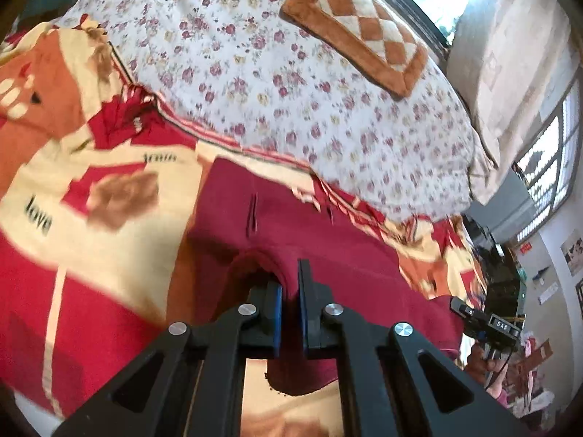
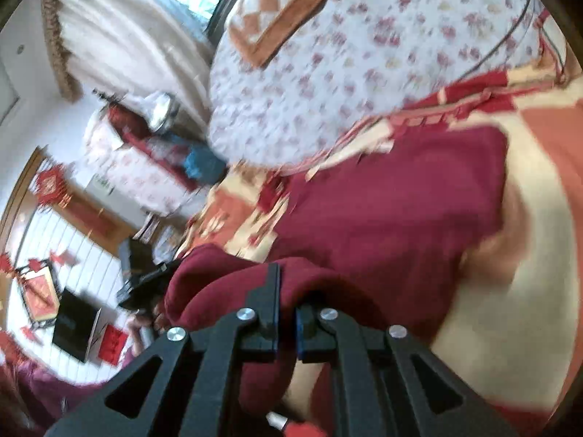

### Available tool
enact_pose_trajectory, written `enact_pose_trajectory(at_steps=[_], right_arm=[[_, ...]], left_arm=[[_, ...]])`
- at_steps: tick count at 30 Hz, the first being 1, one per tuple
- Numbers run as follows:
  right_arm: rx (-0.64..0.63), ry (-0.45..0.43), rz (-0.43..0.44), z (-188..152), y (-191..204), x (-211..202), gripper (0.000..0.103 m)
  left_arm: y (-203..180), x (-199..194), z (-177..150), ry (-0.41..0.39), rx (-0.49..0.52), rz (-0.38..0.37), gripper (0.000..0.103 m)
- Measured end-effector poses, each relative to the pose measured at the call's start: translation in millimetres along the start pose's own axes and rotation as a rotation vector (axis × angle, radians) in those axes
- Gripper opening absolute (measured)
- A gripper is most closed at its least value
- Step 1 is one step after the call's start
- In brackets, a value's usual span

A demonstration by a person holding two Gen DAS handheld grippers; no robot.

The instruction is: Fold small clothes

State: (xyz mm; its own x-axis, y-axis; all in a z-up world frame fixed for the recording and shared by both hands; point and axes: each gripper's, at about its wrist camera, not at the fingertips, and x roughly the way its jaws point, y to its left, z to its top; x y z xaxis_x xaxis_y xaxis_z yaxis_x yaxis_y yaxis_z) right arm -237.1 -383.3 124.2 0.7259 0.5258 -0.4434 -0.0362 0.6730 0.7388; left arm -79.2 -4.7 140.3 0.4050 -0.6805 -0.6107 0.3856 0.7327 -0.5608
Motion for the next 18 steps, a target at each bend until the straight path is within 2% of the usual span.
enact_pose_trajectory(at_steps=[7, 11, 12, 13, 14, 16, 18], right_arm=[[0.088, -0.041, -0.113, 62, -54, 33, 0.006], [0.148, -0.039, -0.202, 83, -90, 60, 0.006], [0.181, -0.022, -0.229, 86, -102, 66, 0.012], [0.212, -0.005, -0.273, 89, -112, 70, 0.031], [0.236, -0.014, -0.281, 90, -118, 68, 0.040], [0.231, -0.073, -0.242, 89, -118, 54, 0.050], [0.193, -0.103, -0.258, 87, -110, 41, 0.053]], left_arm=[[23, 78, 44, 0.022, -0.049, 0.086, 0.000], [44, 119, 63, 0.071, -0.113, 0.081, 0.000], [50, 128, 67, 0.084, -0.138, 0.076, 0.000], [53, 132, 69, 0.088, -0.148, 0.063, 0.000], [56, 134, 71, 0.094, -0.155, 0.020, 0.000], [55, 131, 75, 0.090, -0.148, -0.019, 0.000], [50, 126, 80, 0.091, -0.108, -0.019, 0.000]])
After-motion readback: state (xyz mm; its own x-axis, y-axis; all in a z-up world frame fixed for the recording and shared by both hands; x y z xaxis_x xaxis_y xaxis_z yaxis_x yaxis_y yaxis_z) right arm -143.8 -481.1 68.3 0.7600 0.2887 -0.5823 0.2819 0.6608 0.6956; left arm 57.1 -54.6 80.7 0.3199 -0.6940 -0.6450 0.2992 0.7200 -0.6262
